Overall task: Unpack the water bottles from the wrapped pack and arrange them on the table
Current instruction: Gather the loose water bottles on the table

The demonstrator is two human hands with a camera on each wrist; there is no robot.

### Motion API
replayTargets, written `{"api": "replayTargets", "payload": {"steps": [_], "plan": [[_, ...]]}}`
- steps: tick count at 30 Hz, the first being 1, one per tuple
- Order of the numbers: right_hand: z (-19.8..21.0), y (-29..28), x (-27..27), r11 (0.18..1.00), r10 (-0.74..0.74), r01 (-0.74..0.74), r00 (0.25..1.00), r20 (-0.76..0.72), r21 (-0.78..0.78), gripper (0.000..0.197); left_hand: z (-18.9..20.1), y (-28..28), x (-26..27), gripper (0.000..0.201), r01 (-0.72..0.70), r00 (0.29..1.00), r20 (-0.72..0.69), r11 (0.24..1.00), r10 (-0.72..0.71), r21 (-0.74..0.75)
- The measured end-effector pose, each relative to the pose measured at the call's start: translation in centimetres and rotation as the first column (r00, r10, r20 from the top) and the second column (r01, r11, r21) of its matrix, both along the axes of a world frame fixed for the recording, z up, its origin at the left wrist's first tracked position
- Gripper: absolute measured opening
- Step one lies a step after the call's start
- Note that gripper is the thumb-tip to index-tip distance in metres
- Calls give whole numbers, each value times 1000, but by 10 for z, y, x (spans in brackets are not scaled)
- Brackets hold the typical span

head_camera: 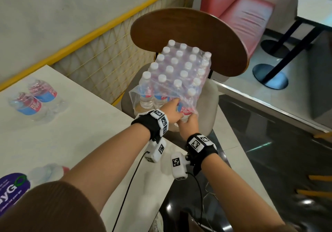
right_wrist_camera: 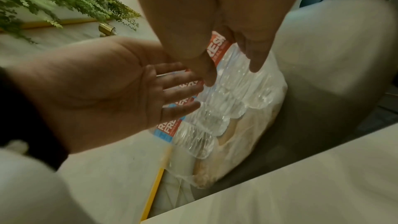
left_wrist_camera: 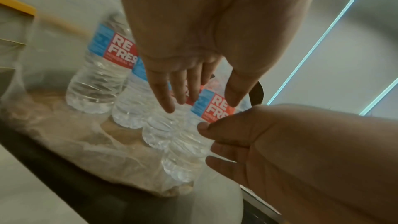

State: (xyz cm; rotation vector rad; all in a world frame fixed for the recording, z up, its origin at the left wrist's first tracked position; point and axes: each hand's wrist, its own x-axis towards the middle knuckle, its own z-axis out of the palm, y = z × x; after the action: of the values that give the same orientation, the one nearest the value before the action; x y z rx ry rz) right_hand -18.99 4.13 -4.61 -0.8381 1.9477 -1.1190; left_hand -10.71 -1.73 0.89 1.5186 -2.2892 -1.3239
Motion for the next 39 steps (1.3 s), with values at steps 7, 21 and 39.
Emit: {"api": "replayTargets", "payload": {"steps": [7, 21, 39], "plan": [[-8, 14, -9, 998, 59, -59, 998, -6, 30, 56, -8, 6, -25, 76, -107, 992, 55, 987, 114, -123], [-10, 22, -3, 915, 374, -367, 928, -11, 170, 49, -18, 11, 14, 87, -120, 993, -2, 993, 120, 0], [51, -24, 22, 959, 207, -181, 973, -102, 217, 56, 42, 43, 185, 51, -48, 927, 373, 999, 49, -11]]}}
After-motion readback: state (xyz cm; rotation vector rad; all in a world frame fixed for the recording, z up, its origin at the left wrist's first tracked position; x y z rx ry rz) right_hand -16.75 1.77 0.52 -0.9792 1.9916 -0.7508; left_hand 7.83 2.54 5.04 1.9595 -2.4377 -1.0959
